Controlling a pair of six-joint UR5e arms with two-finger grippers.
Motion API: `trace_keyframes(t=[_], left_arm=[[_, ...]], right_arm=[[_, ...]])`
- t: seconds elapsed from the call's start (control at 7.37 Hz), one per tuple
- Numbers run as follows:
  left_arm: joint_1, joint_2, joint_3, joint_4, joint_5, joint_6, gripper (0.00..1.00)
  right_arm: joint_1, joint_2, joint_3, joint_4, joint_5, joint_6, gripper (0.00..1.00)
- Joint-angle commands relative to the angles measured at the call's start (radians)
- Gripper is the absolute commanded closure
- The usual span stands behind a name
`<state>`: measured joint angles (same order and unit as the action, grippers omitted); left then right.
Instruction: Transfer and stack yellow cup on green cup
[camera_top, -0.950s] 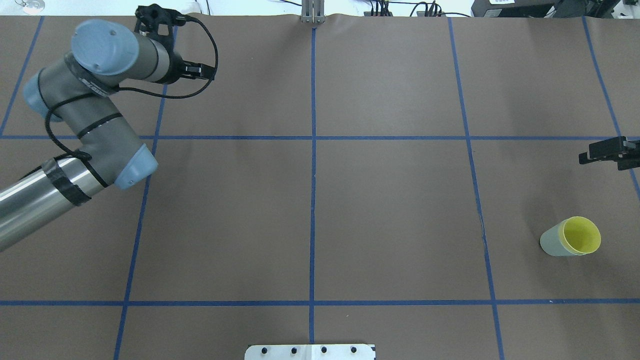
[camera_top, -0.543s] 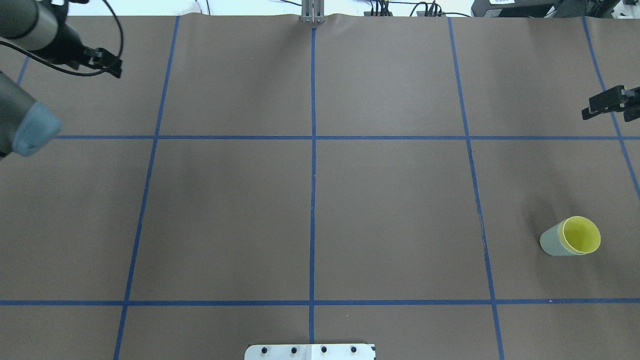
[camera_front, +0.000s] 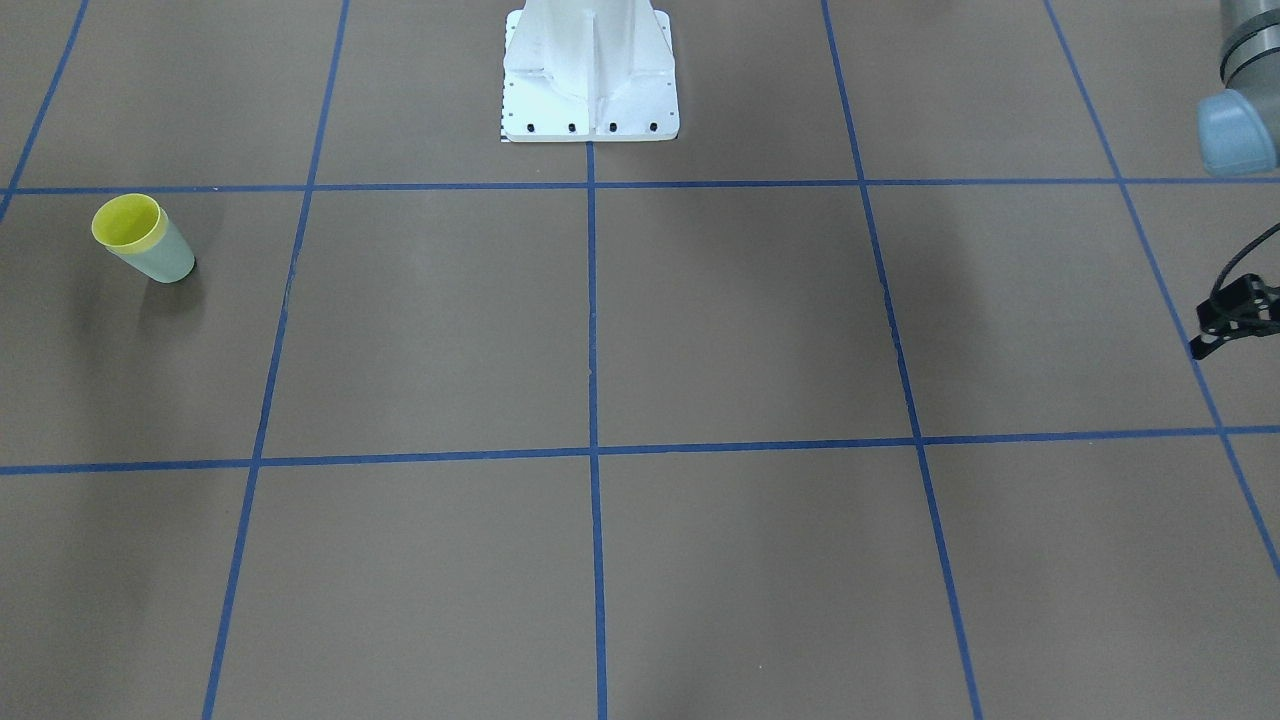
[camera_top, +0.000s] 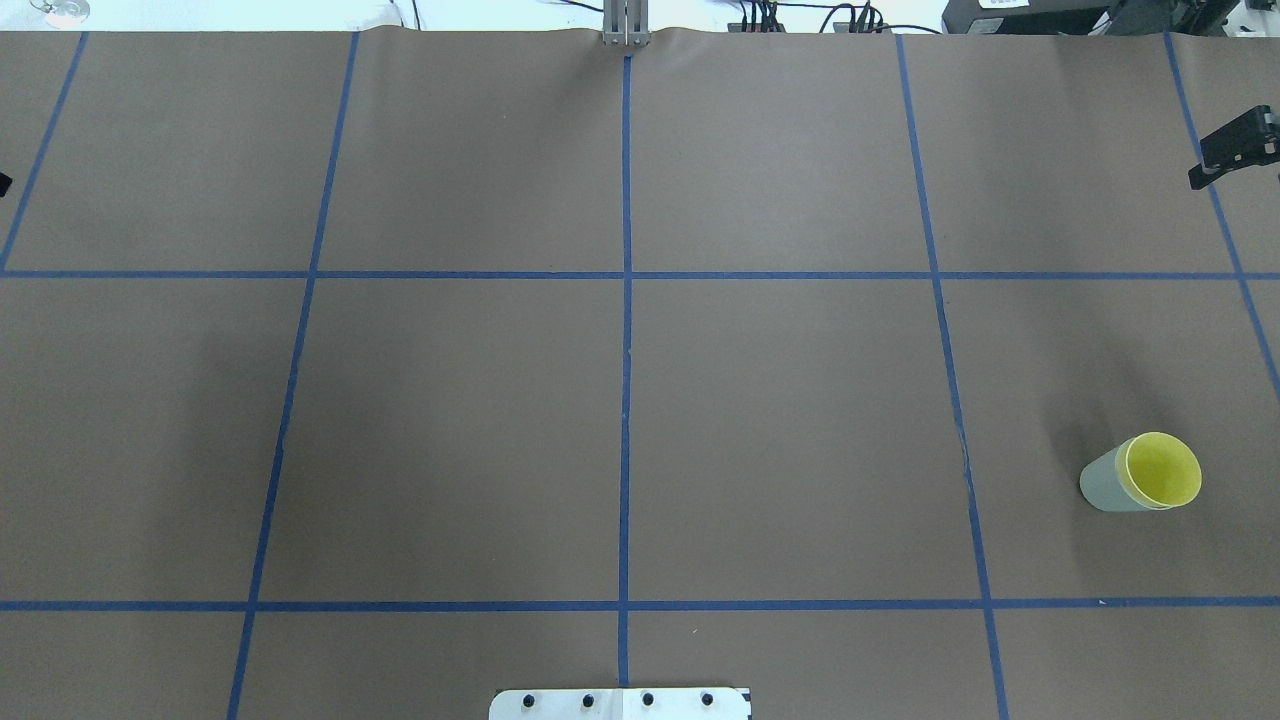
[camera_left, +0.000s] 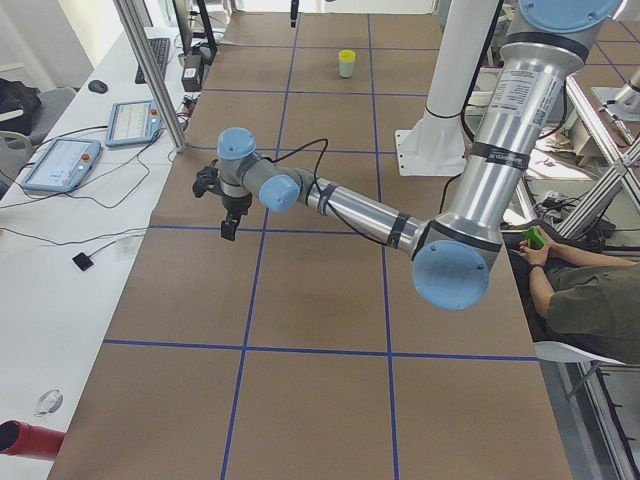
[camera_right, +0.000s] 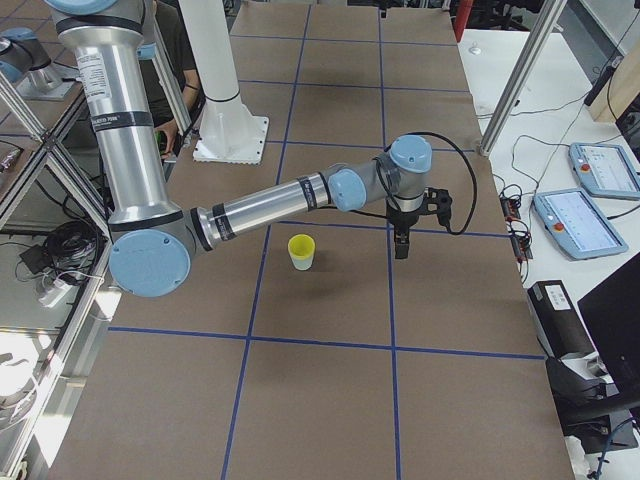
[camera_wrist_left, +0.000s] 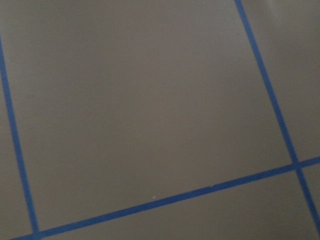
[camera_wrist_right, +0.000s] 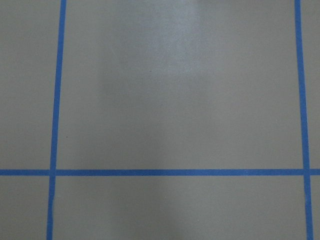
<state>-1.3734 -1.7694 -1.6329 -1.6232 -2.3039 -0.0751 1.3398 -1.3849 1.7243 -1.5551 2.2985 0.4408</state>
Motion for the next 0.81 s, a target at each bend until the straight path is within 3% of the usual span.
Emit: trace_keyframes(t=[0.0, 0.27, 0.68], left_arm=[[-0.073, 0.030, -0.013, 0.196, -0.015, 0.123, 0.01], [-0.088, 0.082, -0.022, 0.209, -0.090, 0.115, 0.01], [-0.121, 0.082, -0.042, 0.230, -0.085, 0.110, 0.00]], right_arm=[[0.013, 0.003, -0.049, -0.003, 0.027, -0.013, 0.00], [0.036, 0.000, -0.080, -0.005, 0.035, -0.034, 0.00], [0.052, -0.063, -0.068, 0.000, 0.024, -0.126, 0.00]])
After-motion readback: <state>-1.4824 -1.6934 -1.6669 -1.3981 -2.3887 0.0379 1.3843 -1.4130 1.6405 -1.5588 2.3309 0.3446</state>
